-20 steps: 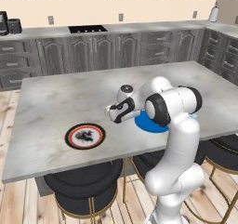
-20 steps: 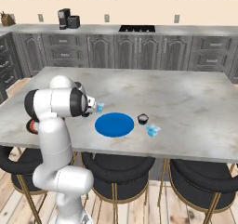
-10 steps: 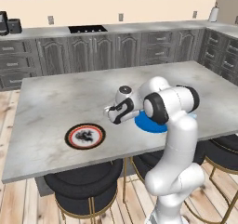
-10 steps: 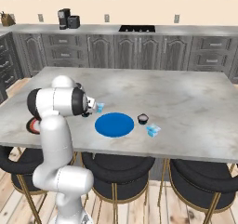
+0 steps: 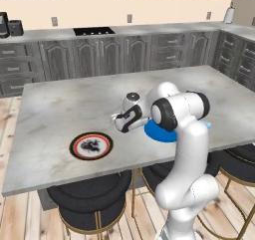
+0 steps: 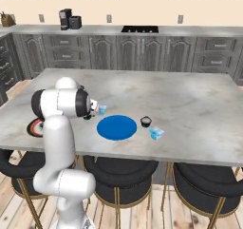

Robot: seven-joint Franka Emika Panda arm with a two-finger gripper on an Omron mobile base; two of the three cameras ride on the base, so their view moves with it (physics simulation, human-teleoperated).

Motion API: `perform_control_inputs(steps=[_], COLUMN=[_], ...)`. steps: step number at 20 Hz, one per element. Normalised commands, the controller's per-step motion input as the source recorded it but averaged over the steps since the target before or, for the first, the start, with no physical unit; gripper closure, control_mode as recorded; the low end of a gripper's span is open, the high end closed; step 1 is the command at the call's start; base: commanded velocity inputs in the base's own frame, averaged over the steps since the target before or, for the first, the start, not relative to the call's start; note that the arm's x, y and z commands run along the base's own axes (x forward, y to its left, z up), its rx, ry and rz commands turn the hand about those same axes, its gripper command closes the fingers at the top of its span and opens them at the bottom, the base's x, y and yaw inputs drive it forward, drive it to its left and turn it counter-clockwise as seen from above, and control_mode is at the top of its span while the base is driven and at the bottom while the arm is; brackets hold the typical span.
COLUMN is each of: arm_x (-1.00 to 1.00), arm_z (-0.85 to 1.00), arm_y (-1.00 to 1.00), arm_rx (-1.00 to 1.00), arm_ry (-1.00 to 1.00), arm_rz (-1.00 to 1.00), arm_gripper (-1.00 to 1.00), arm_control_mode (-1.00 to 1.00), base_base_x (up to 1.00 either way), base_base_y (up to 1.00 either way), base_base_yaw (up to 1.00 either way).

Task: Place two yogurt containers on each plate.

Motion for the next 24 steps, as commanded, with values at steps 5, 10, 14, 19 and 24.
perform_control_inputs(steps=[5, 10, 14, 19, 24], arm_x=[0.07, 0.01, 0.0, -0.35, -0.79], arm_z=[-0.05, -0.03, -0.2, 0.23, 0.49], arm_y=[0.0, 0.06, 0.03, 0.2, 0.22], arm_rx=[0.0, 0.0, 0.0, 0.04, 0.11], arm_ry=[0.0, 0.0, 0.0, 0.0, 0.04], arm_rz=[0.0, 0.0, 0.0, 0.0, 0.0], arm_gripper=[-1.0, 1.0, 1.0, 1.0, 1.0], arm_control_mode=[-1.0, -1.0, -1.0, -1.0, -1.0], base_base_x=[0.0, 0.0, 0.0, 0.0, 0.0], base_base_y=[0.0, 0.0, 0.0, 0.0, 0.0], base_base_yaw=[0.0, 0.0, 0.0, 0.0, 0.0])
